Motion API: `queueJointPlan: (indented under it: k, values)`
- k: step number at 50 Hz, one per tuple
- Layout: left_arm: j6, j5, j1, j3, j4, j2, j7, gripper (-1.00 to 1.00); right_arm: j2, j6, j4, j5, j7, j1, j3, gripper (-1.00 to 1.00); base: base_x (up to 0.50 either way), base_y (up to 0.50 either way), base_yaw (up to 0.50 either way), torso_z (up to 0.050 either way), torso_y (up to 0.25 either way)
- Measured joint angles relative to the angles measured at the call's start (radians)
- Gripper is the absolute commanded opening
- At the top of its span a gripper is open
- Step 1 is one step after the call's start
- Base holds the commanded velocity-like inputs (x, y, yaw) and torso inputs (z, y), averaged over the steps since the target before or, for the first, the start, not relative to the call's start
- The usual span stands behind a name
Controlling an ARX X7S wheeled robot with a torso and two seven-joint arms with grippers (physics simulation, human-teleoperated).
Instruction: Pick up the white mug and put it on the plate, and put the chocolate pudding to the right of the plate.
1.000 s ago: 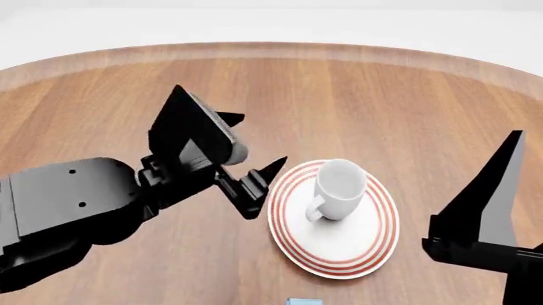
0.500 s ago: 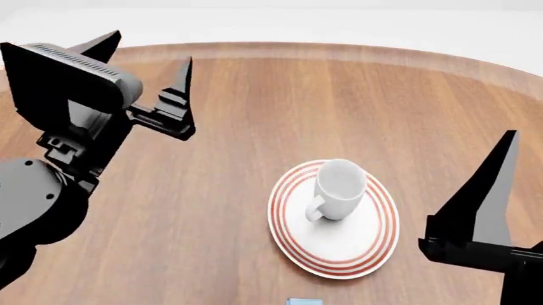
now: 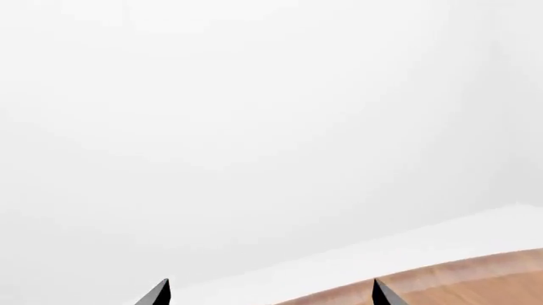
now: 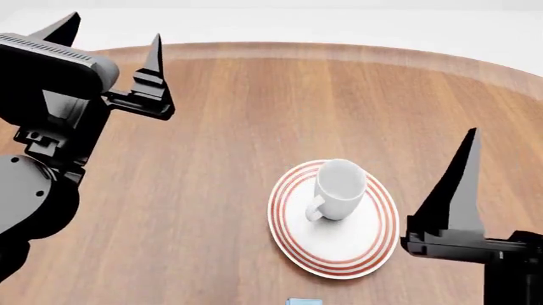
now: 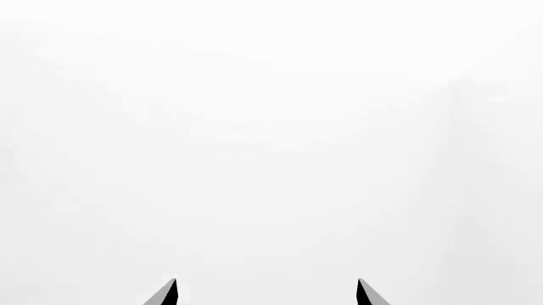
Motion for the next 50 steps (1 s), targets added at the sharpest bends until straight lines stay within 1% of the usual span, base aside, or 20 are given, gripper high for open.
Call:
queueJointPlan:
  k: [2,4,7,11,14,19,21,24,27,30,36,44,47,50]
  values:
    - [-0.001,0.003,0.000,0.000,0.000,0.000,-0.002,1.00,0.030,0.045,-0.020,0.042,0.023,0.009,-0.028,1.00,0.00,0.00,0.00,0.000,0.000]
    - [-0.001,0.005,0.000,0.000,0.000,0.001,-0.003,1.00,0.089,0.072,-0.036,0.098,0.079,0.033,-0.082,1.00,0.00,0.00,0.00,0.000,0.000]
    - [-0.002,0.007,0.000,-0.001,0.001,0.001,-0.004,1.00,0.206,0.081,-0.055,0.189,0.201,0.114,-0.219,1.00,0.00,0.00,0.00,0.000,0.000]
    - [-0.003,0.010,0.002,-0.001,0.002,0.001,-0.006,1.00,0.355,0.065,-0.073,0.312,0.396,0.322,-0.506,1.00,0.00,0.00,0.00,0.000,0.000]
    - [-0.004,0.010,0.003,-0.001,0.003,0.001,-0.007,1.00,0.433,0.047,-0.083,0.388,0.543,0.519,-0.758,1.00,0.00,0.00,0.00,0.000,0.000]
    - [-0.006,0.011,0.005,-0.001,0.003,0.003,-0.007,1.00,0.503,-0.011,-0.094,0.494,0.767,0.859,-1.183,1.00,0.00,0.00,0.00,0.000,0.000]
    - [-0.007,0.012,0.006,0.000,0.003,0.004,-0.007,1.00,0.520,-0.029,-0.097,0.533,0.832,0.961,-1.308,1.00,0.00,0.00,0.00,0.000,0.000]
    - [-0.008,0.013,0.008,0.001,0.002,0.006,-0.006,1.00,0.541,-0.049,-0.101,0.589,0.909,1.083,-1.451,1.00,0.00,0.00,0.00,0.000,0.000]
    - [-0.010,0.014,0.009,0.002,0.002,0.008,-0.006,1.00,0.556,-0.065,-0.103,0.643,0.966,1.177,-1.556,1.00,0.00,0.00,0.00,0.000,0.000]
    - [-0.012,0.015,0.010,0.003,0.002,0.009,-0.005,1.00,0.566,-0.077,-0.105,0.692,1.008,1.249,-1.631,1.00,0.00,0.00,0.00,0.000,0.000]
    - [-0.018,0.014,0.010,0.005,0.001,0.011,-0.003,1.00,0.583,-0.087,-0.107,0.791,1.063,1.343,-1.708,1.00,0.00,0.00,0.00,0.000,0.000]
    - [-0.027,0.011,0.008,0.005,0.001,0.011,0.000,1.00,0.585,-0.128,-0.109,0.896,1.100,1.462,-1.815,1.00,0.00,0.00,0.00,0.000,0.000]
    - [-0.031,0.010,0.007,0.005,0.002,0.012,0.000,1.00,0.574,-0.158,-0.110,0.929,1.108,1.511,-1.874,1.00,0.00,0.00,0.00,0.000,0.000]
    - [-0.035,0.009,0.005,0.005,0.002,0.012,0.002,1.00,0.549,-0.219,-0.110,0.958,1.113,1.569,-1.965,1.00,0.00,0.00,0.00,0.000,0.000]
